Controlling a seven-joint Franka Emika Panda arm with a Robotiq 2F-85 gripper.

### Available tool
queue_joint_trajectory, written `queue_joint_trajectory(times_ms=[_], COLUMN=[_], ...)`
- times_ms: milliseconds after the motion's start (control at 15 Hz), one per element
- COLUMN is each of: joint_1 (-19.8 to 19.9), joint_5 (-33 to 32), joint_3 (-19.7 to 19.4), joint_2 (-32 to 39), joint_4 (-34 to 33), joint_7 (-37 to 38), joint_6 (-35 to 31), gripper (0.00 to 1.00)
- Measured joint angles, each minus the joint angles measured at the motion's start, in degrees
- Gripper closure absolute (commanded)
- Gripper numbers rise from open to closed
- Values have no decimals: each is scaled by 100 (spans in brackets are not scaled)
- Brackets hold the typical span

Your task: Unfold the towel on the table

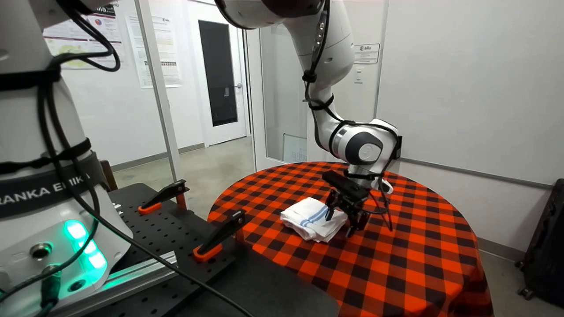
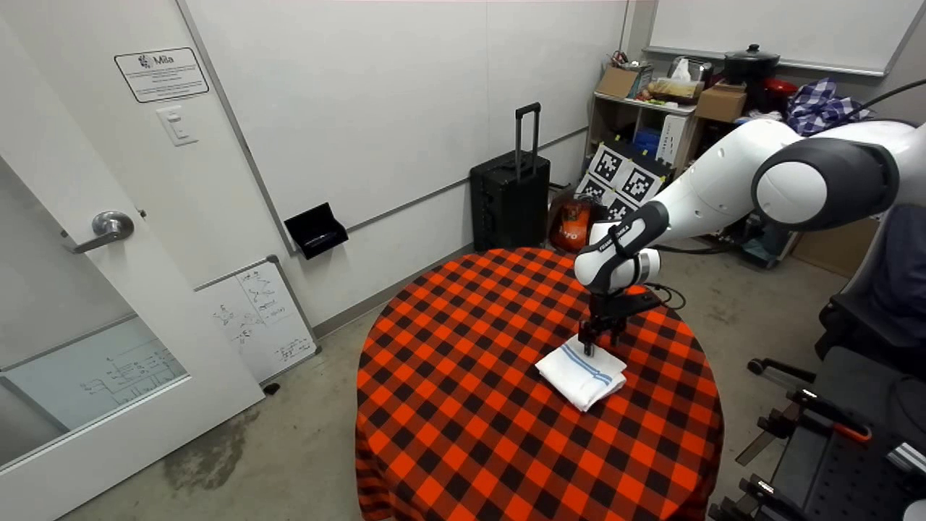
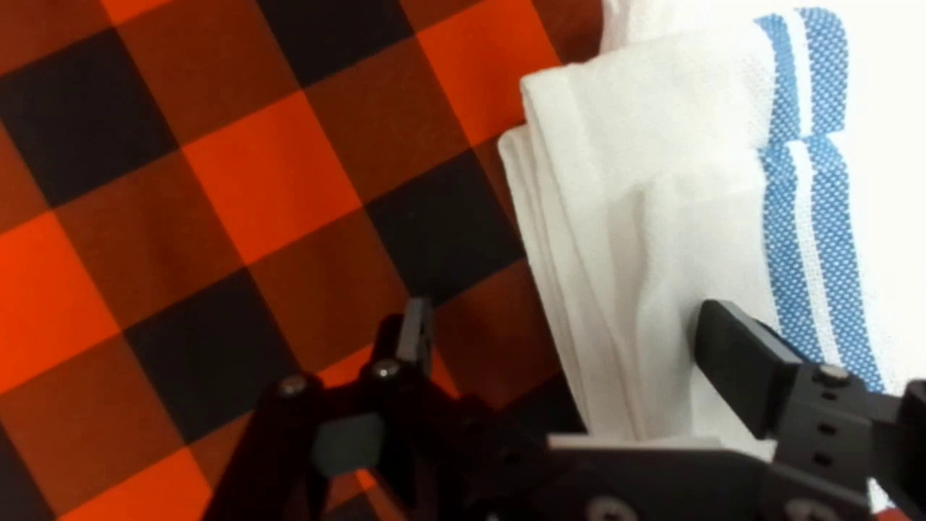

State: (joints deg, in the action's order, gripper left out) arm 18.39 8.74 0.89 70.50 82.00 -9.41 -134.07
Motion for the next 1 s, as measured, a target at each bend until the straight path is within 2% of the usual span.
queue_joint_trajectory(times_ms=[400,533,1000], joint_1=[9,5,-84], joint_5=[58,60,34], joint_3=[59,72,44], joint_2=[45,39,-29], joint_4=[-33,-35,-25], joint_7=[0,0,7], joint_6=[-48,-52,-109], gripper=[88,99,98])
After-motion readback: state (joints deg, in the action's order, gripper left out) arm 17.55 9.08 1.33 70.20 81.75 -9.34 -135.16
